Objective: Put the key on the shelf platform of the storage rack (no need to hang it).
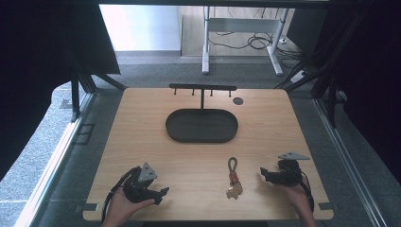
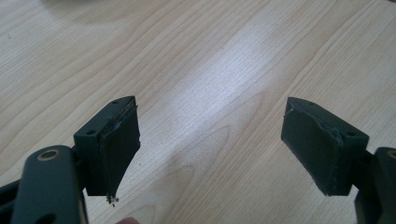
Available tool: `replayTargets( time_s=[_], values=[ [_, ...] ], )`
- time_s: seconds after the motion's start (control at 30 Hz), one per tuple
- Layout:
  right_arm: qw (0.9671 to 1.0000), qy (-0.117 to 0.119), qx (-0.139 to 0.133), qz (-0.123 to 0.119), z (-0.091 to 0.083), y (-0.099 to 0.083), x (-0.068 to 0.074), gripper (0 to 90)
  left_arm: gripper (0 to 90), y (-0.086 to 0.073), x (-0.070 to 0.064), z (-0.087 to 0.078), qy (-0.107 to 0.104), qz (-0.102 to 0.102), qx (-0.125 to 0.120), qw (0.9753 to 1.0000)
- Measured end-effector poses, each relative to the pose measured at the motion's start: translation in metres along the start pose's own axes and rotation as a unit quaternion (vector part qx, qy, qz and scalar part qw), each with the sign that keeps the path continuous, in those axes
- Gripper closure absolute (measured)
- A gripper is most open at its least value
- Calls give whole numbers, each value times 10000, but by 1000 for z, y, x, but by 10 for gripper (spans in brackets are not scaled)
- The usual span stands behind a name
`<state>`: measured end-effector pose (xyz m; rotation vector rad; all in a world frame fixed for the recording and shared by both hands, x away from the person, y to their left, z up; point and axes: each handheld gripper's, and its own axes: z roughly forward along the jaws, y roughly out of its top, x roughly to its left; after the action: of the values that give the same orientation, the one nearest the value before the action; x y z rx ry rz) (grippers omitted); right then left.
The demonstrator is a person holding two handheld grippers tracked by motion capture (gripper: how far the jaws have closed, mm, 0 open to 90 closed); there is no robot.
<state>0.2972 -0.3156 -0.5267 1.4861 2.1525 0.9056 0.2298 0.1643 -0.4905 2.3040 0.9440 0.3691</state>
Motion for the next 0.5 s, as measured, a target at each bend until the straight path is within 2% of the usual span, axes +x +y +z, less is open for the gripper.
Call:
replayTargets(
  time_s=[0.1,0.13,0.23,0.3,0.5],
  values=[
    [10000,-80,-42,-39,-5,-3,-2,203,200,1,-3,-1,-1,26,-10,10000],
    [9999,-14,-105,-9,-12,-4,-3,245,200,1,-5,-3,-5,50,-49,10000],
    [9999,14,-146,-45,-17,-5,-3,286,200,2,-8,-6,-2,119,-94,9999],
    [9998,9,-119,-138,-21,-6,-3,356,200,2,-9,-11,26,161,-147,9998],
    [9997,67,-174,-177,-29,-6,-1,417,200,2,-8,-17,9,151,-213,9997]
  ],
)
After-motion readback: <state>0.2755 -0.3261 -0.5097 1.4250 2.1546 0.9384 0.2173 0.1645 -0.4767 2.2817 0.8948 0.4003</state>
